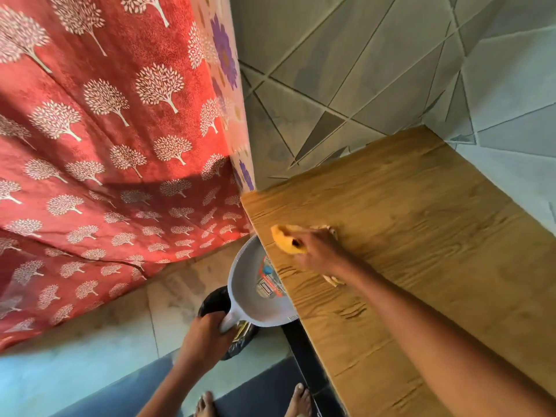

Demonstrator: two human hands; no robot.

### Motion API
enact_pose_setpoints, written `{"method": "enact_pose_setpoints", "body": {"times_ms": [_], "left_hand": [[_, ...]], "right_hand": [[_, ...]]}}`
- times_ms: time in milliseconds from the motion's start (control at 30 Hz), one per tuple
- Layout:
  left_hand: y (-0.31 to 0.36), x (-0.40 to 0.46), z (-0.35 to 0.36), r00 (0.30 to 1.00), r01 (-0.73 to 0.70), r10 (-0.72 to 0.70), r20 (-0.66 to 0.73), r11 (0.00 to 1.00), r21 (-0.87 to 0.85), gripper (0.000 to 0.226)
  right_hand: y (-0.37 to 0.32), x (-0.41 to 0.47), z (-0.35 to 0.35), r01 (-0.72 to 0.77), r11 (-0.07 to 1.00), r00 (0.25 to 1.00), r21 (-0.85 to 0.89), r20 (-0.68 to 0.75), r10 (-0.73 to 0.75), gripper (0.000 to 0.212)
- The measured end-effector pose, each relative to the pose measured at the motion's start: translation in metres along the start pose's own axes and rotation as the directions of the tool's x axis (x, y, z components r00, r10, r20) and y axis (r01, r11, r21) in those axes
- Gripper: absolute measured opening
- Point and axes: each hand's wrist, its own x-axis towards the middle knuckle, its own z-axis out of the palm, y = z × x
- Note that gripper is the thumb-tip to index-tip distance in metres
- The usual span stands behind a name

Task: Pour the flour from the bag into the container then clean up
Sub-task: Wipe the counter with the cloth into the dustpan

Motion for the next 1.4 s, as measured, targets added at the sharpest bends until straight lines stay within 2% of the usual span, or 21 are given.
{"method": "enact_pose_setpoints", "body": {"times_ms": [100,167,233,300,367,433,500,533,600,667,733,800,867,933,1000,1033,1133,1200,1267,1333,1400], "left_hand": [[0.000,-0.010,0.000,1.000,0.005,-0.005,-0.010,0.999,-0.033,0.028],[0.000,-0.013,0.001,1.000,-0.011,0.010,-0.017,0.999,-0.032,0.031],[-0.001,-0.015,0.001,0.999,-0.030,0.029,-0.015,0.999,-0.018,0.028],[-0.001,-0.020,0.004,0.998,-0.057,0.057,-0.003,0.998,0.002,0.023],[0.000,-0.025,0.007,0.996,-0.081,0.080,0.029,0.996,0.022,0.018],[0.001,-0.029,0.012,0.994,-0.099,0.096,0.055,0.994,0.037,0.017],[0.003,-0.033,0.017,0.992,-0.116,0.113,0.058,0.992,0.046,0.018],[0.004,-0.035,0.019,0.991,-0.122,0.119,0.054,0.991,0.047,0.019],[0.006,-0.040,0.023,0.991,-0.131,0.129,0.039,0.991,0.035,0.019],[0.008,-0.046,0.026,0.991,-0.134,0.133,0.032,0.991,0.032,0.016],[0.009,-0.051,0.029,0.992,-0.120,0.118,0.038,0.992,0.038,0.015],[0.009,-0.055,0.031,0.993,-0.112,0.110,0.038,0.993,0.038,0.018],[0.005,-0.057,0.034,0.993,-0.117,0.116,0.036,0.992,0.037,0.016],[0.000,-0.060,0.037,0.991,-0.129,0.127,0.046,0.991,0.035,0.017],[-0.004,-0.064,0.039,0.991,-0.125,0.124,0.044,0.992,0.032,0.019],[-0.005,-0.064,0.039,0.991,-0.125,0.124,0.043,0.992,0.035,0.021],[-0.008,-0.067,0.042,0.990,-0.136,0.135,0.040,0.990,0.032,0.023],[-0.008,-0.067,0.044,0.989,-0.144,0.143,0.048,0.989,0.034,0.022],[-0.009,-0.065,0.047,0.987,-0.156,0.154,0.054,0.987,0.034,0.020],[-0.010,-0.063,0.053,0.985,-0.162,0.160,0.061,0.986,0.040,0.022],[-0.010,-0.061,0.060,0.985,-0.166,0.163,0.063,0.985,0.050,0.022]], "right_hand": [[-0.018,-0.044,0.031,0.029,0.989,0.974,0.144,0.218,-0.060,0.053],[-0.029,-0.068,0.028,-0.042,0.952,0.964,0.302,0.264,-0.042,0.025],[-0.031,-0.088,0.015,-0.116,0.877,0.975,0.467,0.224,0.010,0.004],[-0.025,-0.110,-0.006,-0.159,0.819,0.987,0.552,0.116,0.114,0.017],[-0.007,-0.127,-0.030,-0.183,0.800,0.964,0.571,-0.056,0.260,0.017],[0.023,-0.140,-0.054,-0.218,0.858,0.876,0.465,-0.293,0.382,0.030],[0.061,-0.148,-0.076,-0.342,0.905,0.744,0.252,-0.516,0.425,0.025],[0.084,-0.149,-0.085,-0.432,0.883,0.676,0.182,-0.582,0.451,0.021],[0.125,-0.148,-0.094,-0.610,0.777,0.565,0.152,-0.604,0.562,0.020],[0.149,-0.144,-0.087,-0.697,0.702,0.536,0.150,-0.541,0.648,0.023],[0.144,-0.135,-0.069,-0.700,0.701,0.560,0.136,-0.504,0.657,0.024],[0.111,-0.127,-0.043,-0.638,0.767,0.654,0.075,-0.473,0.590,0.026],[0.064,-0.121,-0.009,-0.457,0.889,0.801,0.032,-0.420,0.427,0.027],[0.014,-0.126,0.031,-0.228,0.967,0.910,0.115,-0.327,0.254,0.039],[-0.028,-0.137,0.060,-0.110,0.962,0.971,0.251,-0.180,0.158,0.050],[-0.042,-0.143,0.067,-0.085,0.935,0.982,0.345,-0.128,0.137,0.048],[-0.054,-0.160,0.058,-0.112,0.799,0.978,0.590,-0.079,0.195,0.019],[-0.041,-0.172,0.033,-0.135,0.731,0.936,0.669,-0.156,0.316,0.012],[-0.013,-0.183,0.002,-0.160,0.762,0.828,0.627,-0.335,0.449,0.004],[0.026,-0.191,-0.031,-0.260,0.874,0.697,0.410,-0.547,0.464,0.016],[0.070,-0.194,-0.061,-0.479,0.872,0.601,0.098,-0.687,0.407,0.020]]}}
